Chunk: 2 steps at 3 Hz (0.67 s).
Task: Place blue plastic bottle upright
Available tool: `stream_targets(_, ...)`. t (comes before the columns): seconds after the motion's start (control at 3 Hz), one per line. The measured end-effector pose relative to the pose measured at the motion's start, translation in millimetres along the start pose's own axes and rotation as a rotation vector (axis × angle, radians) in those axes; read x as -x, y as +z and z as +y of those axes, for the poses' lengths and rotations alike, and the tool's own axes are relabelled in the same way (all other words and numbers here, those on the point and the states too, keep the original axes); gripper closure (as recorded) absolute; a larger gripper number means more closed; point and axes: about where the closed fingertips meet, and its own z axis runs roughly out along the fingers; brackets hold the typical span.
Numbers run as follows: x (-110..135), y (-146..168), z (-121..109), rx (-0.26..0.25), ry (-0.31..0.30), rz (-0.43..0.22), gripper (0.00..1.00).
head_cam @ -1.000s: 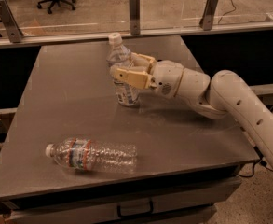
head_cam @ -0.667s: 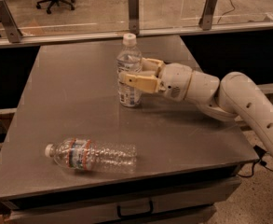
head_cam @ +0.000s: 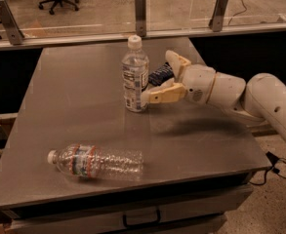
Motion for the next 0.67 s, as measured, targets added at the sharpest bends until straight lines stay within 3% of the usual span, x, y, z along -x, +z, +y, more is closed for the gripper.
stream_targets(0.33, 26.2, -22.9, -10.3, -0.020, -0.062, 0.053, 0.00)
stream_targets(0.67, 100.5, -77.3, -26.9, -0.091, -0.247, 0.203, 0.00)
